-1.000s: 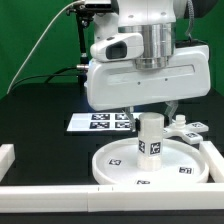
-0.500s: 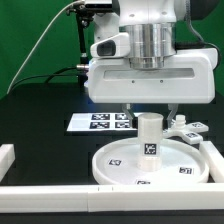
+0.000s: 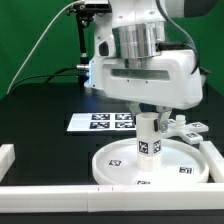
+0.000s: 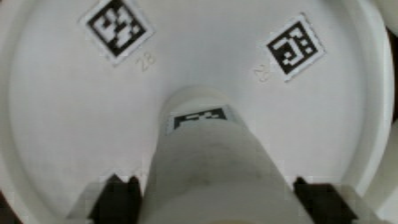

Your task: Assemble round table

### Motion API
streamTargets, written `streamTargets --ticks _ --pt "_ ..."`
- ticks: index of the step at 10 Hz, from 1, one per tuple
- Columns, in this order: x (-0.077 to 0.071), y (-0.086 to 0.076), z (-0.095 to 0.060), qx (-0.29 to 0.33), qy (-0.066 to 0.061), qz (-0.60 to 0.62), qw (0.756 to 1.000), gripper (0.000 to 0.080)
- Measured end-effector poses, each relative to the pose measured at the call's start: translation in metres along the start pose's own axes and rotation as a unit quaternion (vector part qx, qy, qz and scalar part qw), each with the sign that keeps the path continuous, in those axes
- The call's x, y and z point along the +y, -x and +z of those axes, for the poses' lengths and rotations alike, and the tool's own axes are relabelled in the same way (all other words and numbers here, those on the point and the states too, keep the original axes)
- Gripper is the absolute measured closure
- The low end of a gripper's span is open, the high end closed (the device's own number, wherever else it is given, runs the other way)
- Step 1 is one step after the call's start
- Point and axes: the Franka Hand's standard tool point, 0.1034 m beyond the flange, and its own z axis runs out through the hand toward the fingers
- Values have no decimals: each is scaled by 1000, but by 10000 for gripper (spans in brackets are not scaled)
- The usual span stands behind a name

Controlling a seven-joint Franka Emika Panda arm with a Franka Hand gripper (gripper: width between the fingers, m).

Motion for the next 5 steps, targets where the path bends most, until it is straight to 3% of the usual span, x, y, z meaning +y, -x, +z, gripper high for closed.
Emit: streamTargets --ticks 5 --pt "-1 1 0 -4 -3 132 991 390"
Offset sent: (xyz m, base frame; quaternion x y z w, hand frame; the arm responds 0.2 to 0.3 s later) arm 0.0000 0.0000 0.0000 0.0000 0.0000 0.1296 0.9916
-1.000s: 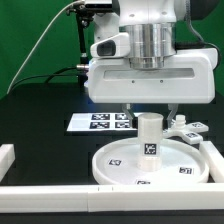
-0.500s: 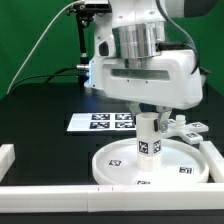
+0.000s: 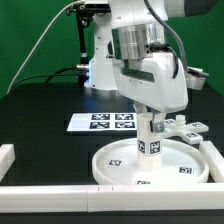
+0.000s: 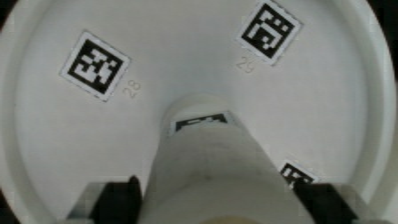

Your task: Assemble round table

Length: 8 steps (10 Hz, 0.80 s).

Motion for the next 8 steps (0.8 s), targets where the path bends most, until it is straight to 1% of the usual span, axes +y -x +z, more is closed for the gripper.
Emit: streamTargets --ticks 1,3,4,5,6,7,8 --pt "0 -1 0 -3 -4 36 999 390" --pt "0 -3 0 -19 -21 176 984 390" --pt "-1 1 1 -26 -23 241 970 390" --pt "-4 2 0 -28 -28 316 948 390" --pt "-5 1 0 -27 -34 348 936 390" --pt "-4 0 1 -29 -36 367 929 390" --pt "-4 -1 1 -32 -41 405 913 390"
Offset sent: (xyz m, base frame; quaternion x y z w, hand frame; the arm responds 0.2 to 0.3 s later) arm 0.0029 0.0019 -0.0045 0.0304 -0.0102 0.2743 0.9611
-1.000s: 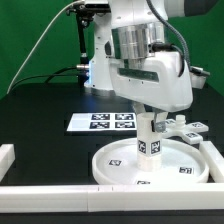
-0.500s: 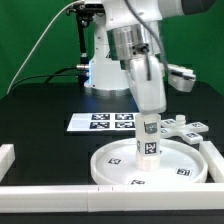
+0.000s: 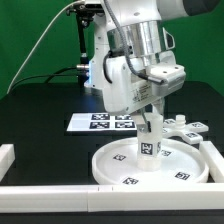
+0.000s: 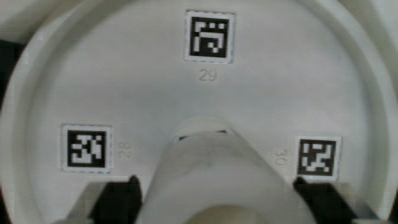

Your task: Assemble round table

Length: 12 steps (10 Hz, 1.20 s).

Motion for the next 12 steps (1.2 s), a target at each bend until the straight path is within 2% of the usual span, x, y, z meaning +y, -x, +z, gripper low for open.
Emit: streamTargets --ticks 2,3,4,5,6,9,10,11,12 --pt "0 0 0 0 0 -12 1000 390" --pt "0 0 0 -1 1 -36 999 275" --pt "-1 2 -2 -3 7 -114 993 275" --pt "-4 3 -4 -5 4 -208 978 189" --pt "-5 3 -4 -6 3 -275 961 158" --pt "-4 2 -3 -6 3 -375 927 151" --pt "-3 2 -3 -4 11 -427 904 151" --pt "-1 2 -4 2 34 -512 858 151" --pt "-5 3 -5 9 36 -581 813 151"
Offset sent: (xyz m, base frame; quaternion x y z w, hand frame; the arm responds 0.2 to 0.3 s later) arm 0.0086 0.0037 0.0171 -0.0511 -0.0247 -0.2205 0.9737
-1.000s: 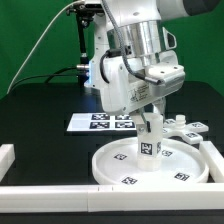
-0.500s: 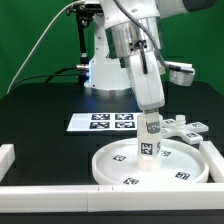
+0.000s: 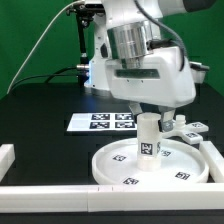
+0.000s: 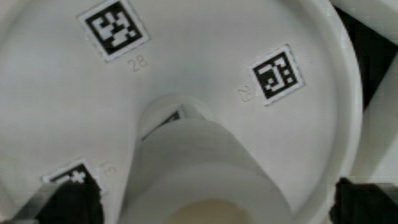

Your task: Assemble round table

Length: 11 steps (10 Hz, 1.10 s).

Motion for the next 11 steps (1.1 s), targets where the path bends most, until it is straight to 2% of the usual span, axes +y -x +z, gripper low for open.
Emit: streamTargets --ticks 1,2,3,4,6,7,8,9,11 --pt "1 0 5 2 10 -96 995 151" --pt "2 2 9 5 12 -126 992 151" --pt "1 9 7 33 -3 -61 998 151" --pt "5 12 9 29 6 -145 989 151" --pt "5 10 8 26 9 -165 986 151" --pt "6 11 6 6 30 -206 978 151" --pt "6 3 2 3 36 -244 969 151" --pt "10 -7 0 5 34 -248 968 151" --pt "10 -6 1 8 31 -187 982 151"
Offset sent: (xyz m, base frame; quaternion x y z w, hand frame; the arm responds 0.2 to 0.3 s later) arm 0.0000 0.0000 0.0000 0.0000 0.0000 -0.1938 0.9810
